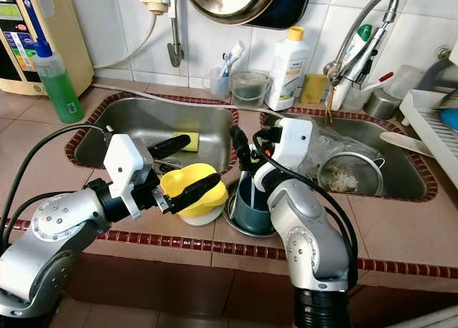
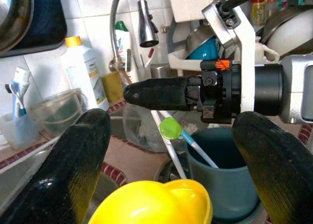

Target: Kitchen organization

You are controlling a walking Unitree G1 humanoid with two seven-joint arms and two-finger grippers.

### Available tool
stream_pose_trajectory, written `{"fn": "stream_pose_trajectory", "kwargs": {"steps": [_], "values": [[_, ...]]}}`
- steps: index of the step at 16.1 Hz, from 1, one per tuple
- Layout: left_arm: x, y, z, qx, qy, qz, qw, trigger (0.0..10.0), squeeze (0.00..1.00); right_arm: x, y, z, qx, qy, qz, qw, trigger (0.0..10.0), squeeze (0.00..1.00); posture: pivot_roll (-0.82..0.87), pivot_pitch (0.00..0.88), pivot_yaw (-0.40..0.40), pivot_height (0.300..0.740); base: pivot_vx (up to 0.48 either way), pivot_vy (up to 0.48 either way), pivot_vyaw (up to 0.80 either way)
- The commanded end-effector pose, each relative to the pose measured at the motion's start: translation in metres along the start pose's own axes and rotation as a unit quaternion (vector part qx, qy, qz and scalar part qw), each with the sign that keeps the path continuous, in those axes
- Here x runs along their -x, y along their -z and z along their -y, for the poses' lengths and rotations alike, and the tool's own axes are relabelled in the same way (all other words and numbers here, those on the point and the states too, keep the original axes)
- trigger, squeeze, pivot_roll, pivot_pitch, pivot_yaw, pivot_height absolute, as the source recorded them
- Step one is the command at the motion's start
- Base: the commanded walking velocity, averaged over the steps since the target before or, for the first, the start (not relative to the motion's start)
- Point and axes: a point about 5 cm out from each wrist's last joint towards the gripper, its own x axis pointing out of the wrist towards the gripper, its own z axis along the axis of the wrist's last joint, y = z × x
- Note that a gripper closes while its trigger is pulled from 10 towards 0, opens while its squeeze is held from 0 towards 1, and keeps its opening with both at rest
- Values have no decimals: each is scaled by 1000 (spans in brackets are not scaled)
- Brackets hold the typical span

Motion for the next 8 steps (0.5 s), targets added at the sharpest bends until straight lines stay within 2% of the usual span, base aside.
{"fn": "stream_pose_trajectory", "kwargs": {"steps": [1, 8], "values": [[-1, -3, 4, -6, 9, 0, 1000, 10000, 0, 1, 6, 4, -13, 15, -17, 1000, 10000, 0, -21, 0, -56, 740, 0, 0, 0], [1, -4, 5, -6, 6, -2, 1000, 10000, 0, 9, 19, 15, -38, 48, -55, 997, 10000, 0, -17, 0, -56, 740, 0, 0, 0]]}}
